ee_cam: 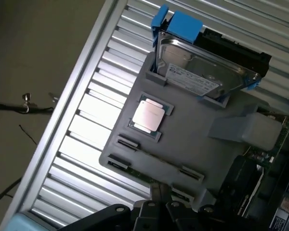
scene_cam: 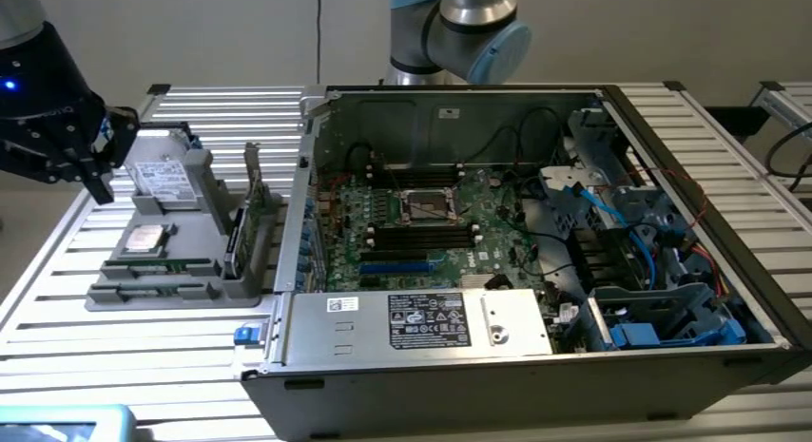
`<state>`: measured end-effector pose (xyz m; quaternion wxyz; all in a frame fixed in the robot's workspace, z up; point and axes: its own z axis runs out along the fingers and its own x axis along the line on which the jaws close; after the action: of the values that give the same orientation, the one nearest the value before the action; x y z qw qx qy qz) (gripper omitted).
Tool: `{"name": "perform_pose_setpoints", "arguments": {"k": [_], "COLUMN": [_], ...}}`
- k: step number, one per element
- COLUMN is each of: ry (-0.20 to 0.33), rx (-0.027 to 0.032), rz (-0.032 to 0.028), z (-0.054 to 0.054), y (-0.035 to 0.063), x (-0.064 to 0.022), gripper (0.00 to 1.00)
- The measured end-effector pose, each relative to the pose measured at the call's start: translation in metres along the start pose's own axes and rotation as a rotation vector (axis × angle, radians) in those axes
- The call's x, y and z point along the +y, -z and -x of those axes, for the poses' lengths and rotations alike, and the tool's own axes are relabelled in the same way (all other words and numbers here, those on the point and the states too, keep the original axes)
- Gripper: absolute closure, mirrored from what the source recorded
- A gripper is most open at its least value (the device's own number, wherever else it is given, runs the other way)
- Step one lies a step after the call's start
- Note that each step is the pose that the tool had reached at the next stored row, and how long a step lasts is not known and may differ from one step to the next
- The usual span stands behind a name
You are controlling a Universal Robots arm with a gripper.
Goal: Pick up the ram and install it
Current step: 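Pick up the ram and move it above insertion slot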
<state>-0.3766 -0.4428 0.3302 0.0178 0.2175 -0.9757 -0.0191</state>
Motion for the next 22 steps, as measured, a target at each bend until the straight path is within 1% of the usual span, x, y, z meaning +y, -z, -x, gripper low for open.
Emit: {"name": "perform_pose_setpoints", "arguments": {"k": [22], "ry": [0.399], "rx": [0.0177], "rz": [-0.0106], "z": [0.0000], "y": [-0.0005], "x": [0.0000], "gripper": [0.89]}}
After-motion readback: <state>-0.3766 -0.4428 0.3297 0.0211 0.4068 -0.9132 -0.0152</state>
